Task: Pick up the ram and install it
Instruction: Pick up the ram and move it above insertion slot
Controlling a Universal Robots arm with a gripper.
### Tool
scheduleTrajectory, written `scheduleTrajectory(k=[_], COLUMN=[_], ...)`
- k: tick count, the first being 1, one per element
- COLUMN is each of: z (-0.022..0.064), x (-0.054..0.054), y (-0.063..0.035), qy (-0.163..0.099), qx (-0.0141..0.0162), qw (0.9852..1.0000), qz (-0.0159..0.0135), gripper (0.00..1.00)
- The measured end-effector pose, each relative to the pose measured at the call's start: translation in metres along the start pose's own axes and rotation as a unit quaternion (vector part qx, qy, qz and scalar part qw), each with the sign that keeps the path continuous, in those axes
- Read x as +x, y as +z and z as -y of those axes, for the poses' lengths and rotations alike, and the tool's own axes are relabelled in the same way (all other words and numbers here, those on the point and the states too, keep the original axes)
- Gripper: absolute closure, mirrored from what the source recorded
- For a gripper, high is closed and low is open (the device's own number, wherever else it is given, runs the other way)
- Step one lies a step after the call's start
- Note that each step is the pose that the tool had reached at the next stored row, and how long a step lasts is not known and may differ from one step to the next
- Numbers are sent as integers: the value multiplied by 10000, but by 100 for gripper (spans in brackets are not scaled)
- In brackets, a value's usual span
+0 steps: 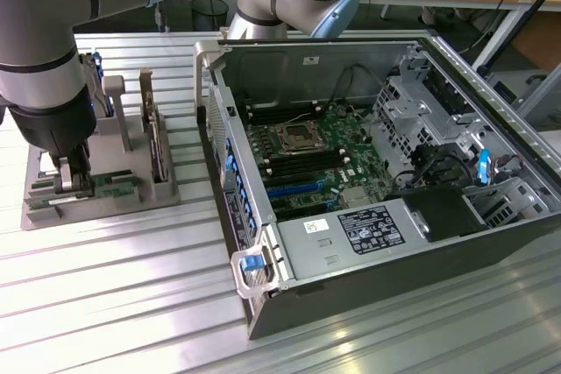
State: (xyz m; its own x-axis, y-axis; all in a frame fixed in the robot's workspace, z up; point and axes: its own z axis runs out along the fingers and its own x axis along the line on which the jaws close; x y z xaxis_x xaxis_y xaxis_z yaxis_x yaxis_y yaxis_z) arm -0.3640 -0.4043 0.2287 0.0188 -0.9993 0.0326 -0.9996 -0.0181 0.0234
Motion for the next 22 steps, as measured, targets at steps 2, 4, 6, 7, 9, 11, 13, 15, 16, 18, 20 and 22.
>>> scheduleTrajectory(k=[2,4,6,7,9,11,13,15,16,18,20,22], z=[-1,-1,-2,-2,-3,-3,-4,-5,-5,-6,-7,-8], x=[1,2,3,3,4,5,5,7,7,9,10,11], y=[-38,-63,-83,-107,-135,-153,-168,-203,-225,-276,-298,-342], qy=[0,0,0,0,0,0,0,0,0,0,0,0], qx=[0,0,0,0,0,0,0,0,-1,0,0,0], qw=[10000,10000,10000,10000,10000,10000,10000,10000,10000,10000,10000,10000], qz=[0,0,0,0,0,0,0,0,0,0,0,0], gripper=[87,87,87,87,87,87,87,87,87,87,87,87])
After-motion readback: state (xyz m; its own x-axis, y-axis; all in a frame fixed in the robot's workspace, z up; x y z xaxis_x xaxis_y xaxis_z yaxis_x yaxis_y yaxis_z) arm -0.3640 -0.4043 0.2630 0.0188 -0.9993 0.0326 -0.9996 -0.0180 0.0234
